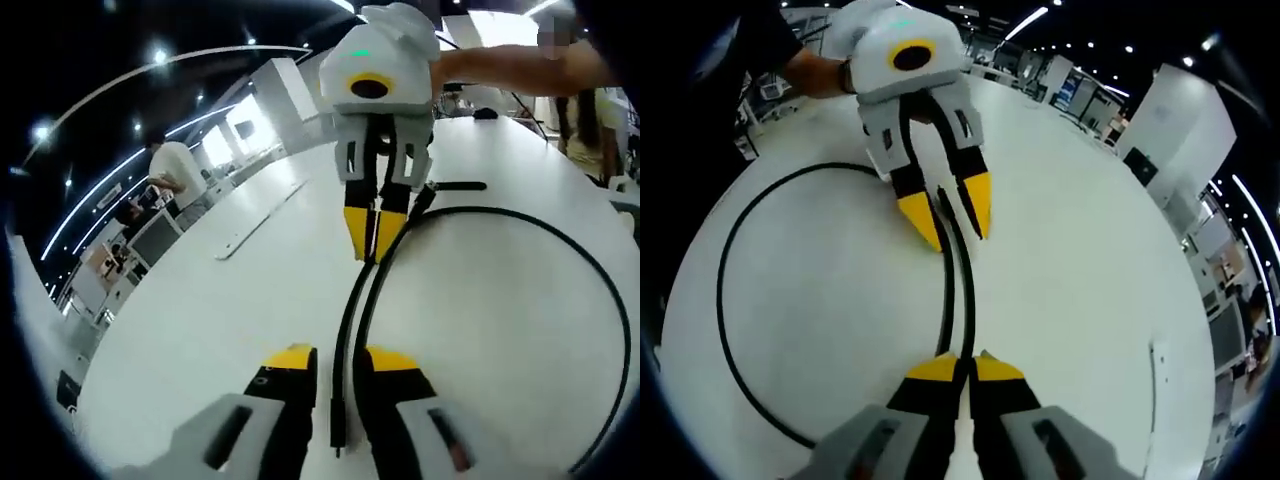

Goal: Find the charging cable on the desk, coil it up and secure with Velcro.

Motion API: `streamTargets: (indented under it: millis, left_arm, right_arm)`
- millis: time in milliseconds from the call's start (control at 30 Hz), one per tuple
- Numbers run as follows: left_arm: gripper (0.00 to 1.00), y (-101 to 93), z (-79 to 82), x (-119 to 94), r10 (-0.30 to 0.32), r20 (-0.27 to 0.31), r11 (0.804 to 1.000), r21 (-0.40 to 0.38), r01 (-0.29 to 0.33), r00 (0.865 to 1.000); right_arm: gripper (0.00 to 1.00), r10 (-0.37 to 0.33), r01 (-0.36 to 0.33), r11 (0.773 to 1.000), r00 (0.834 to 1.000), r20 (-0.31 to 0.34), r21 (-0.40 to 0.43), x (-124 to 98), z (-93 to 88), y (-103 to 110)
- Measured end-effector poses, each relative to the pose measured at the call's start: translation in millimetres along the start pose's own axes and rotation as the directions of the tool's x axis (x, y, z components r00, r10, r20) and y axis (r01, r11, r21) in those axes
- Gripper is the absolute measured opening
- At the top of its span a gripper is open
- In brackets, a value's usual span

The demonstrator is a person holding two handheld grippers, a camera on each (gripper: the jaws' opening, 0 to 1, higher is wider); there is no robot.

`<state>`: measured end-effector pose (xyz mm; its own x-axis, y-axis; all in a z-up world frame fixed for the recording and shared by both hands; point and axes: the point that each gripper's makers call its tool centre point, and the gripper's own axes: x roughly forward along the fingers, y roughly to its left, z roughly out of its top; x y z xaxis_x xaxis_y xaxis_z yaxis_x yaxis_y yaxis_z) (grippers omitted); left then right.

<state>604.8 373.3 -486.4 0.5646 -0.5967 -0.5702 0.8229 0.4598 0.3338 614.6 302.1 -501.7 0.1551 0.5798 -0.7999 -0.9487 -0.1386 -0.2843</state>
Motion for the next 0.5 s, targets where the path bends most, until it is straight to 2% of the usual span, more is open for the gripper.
streamTargets:
  millis: [233,400,500]
  left_arm:
    - [0.18,-2.7,0.2,1.0,-0.044,-0.006,0.998,-0.038,0.044,0.999]
    - [0.17,-3.7,1.5,3.3,-0.06,-0.013,0.998,-0.036,0.059,0.998]
    - [0.15,-5.2,2.0,5.0,-0.096,-0.016,0.993,-0.064,0.095,0.995]
  right_arm:
    - [0.05,0.004,-0.004,1.0,1.0,0.0,-0.013,-0.4,0.2,1.0]
    - [0.05,0.007,-0.007,1.0,1.0,-0.001,-0.021,-0.7,0.4,2.0]
    - [0.05,0.01,-0.01,1.0,1.0,-0.002,-0.025,-0.9,0.5,2.6]
